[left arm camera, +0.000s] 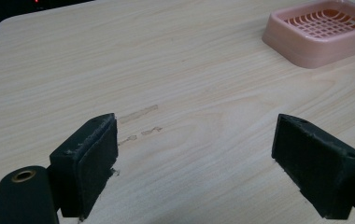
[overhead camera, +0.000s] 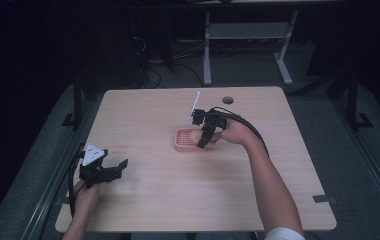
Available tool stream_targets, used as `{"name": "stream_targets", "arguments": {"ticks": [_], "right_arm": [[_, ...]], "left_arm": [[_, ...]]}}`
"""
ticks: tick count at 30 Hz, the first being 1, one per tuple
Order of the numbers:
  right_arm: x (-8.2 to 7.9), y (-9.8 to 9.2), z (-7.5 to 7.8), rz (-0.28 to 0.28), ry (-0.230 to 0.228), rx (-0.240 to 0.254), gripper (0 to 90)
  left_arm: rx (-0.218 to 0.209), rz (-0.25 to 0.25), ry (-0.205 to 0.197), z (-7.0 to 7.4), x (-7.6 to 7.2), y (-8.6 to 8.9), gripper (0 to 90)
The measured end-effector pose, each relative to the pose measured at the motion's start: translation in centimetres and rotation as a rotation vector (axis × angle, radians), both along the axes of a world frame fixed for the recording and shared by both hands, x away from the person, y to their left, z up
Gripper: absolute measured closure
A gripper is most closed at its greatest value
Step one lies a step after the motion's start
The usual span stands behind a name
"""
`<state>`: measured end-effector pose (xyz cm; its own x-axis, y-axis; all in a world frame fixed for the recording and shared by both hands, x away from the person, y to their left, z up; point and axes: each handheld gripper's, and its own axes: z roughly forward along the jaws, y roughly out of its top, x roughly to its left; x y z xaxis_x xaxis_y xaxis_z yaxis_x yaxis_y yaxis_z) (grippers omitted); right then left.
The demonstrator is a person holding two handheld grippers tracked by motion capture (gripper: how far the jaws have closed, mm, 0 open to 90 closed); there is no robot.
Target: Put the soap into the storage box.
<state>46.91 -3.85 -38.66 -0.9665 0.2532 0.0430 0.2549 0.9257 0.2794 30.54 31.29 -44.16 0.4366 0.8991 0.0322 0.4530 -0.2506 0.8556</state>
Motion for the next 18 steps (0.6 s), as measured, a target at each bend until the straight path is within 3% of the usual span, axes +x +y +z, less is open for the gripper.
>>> {"name": "stream_targets", "arguments": {"ticks": [9,18], "right_arm": [[1.1,1.3,-0.6,-0.004,0.022,0.019,31.7],[2.2,2.2,-0.9,-0.003,0.027,0.001,31.7]], "left_arm": [[0.003,-0.004,0.002,0.1,0.0,0.0,14.2],[-0.014,-0.003,-0.002,0.0,0.1,0.0,14.2]]}}
